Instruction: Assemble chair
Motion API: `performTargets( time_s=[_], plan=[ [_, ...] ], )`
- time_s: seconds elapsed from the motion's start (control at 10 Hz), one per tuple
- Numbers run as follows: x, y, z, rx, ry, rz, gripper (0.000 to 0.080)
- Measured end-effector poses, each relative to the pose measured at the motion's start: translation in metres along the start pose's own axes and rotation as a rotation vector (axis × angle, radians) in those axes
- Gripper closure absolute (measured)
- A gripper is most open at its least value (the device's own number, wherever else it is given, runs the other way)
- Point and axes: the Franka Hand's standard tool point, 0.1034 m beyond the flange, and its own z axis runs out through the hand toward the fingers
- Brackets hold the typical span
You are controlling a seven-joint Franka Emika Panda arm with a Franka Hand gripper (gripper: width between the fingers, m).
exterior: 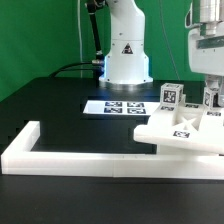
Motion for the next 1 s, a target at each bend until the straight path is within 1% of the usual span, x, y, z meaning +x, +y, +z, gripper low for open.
performTargets(
  time_s=[0.1, 0.2, 0.3, 0.4, 0.5, 0.6, 0.8, 1.0],
  plan=[
    [0.0001, 0.0001, 0.0001, 0.000, 0.000, -0.025, 0.0422],
    [0.0001, 0.0001, 0.0002, 0.000, 0.001, -0.057, 0.0275],
    [0.0004, 0.0002, 0.0001, -0.001, 0.002, -0.124, 0.0275],
    [0.0007, 0.0001, -0.0002, -0.002, 0.005, -0.237, 0.0177],
    [0.0006, -0.0002, -0.0007, -0.001, 0.004, -0.351, 0.0155],
    [0.0005, -0.0004, -0.0011, 0.000, 0.004, -0.424, 0.0151],
    [0.0040, -0.0019, -0.0021, -0.001, 0.009, -0.689, 0.0150],
    [0.0063, -0.0028, -0.0029, -0.003, 0.015, -0.891, 0.0150]
  ],
)
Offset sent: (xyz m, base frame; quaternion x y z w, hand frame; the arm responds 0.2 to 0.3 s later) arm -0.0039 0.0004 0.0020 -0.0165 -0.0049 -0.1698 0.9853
